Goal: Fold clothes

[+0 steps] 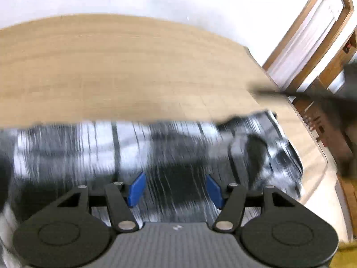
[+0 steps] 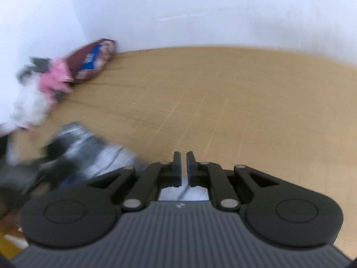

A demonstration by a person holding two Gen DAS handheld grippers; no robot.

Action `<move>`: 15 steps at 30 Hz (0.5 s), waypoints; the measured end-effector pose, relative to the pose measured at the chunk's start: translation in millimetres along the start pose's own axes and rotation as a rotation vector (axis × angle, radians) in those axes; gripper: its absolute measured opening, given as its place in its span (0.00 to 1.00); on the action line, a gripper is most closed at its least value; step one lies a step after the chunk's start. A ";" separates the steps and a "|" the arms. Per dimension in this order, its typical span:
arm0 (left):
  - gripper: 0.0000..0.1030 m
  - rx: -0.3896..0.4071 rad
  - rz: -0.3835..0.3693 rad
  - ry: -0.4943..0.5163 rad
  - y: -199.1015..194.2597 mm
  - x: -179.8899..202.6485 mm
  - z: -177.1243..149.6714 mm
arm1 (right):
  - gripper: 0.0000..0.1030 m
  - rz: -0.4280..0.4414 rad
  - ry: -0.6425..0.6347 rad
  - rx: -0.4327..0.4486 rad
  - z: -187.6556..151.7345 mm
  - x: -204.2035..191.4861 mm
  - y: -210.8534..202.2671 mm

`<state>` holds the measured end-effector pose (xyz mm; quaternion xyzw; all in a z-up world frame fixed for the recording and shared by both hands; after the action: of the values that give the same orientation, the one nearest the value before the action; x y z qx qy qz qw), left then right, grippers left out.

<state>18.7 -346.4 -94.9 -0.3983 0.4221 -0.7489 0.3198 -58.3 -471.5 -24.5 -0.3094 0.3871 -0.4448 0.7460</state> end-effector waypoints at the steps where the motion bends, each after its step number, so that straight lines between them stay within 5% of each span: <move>1: 0.61 -0.013 0.011 -0.021 5.9 -7.5 5.7 | 0.09 0.000 0.006 -0.008 -13.5 3.5 -3.9; 5: 0.55 -0.063 0.054 -0.107 29.6 -37.2 28.4 | 0.08 -0.193 0.028 -0.079 -50.3 27.5 19.5; 8: 0.54 -0.062 -0.018 -0.168 31.1 -54.0 33.1 | 0.01 -0.361 0.119 -0.065 -64.0 70.9 50.9; 11: 0.55 -0.058 -0.025 -0.182 18.7 -57.8 32.9 | 0.07 -0.326 0.256 -0.054 -62.1 83.5 40.4; 15: 0.62 0.013 0.004 -0.195 -6.6 -64.4 24.1 | 0.24 -0.381 0.177 0.101 -62.8 47.8 0.9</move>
<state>69.5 -300.1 -102.1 -0.4664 0.3847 -0.7088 0.3635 -96.9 -521.7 -71.6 -0.2987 0.3628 -0.6220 0.6263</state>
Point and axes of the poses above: each gripper's, at about its wrist camera, not at the fingertips, and y roughly the way its jaws point, x to its right, z to its top, the point moved 3 cm from there along y, roughly the way its jaws point, and after that the axes turned 14 degrees about -x, right-handed, at the moved point
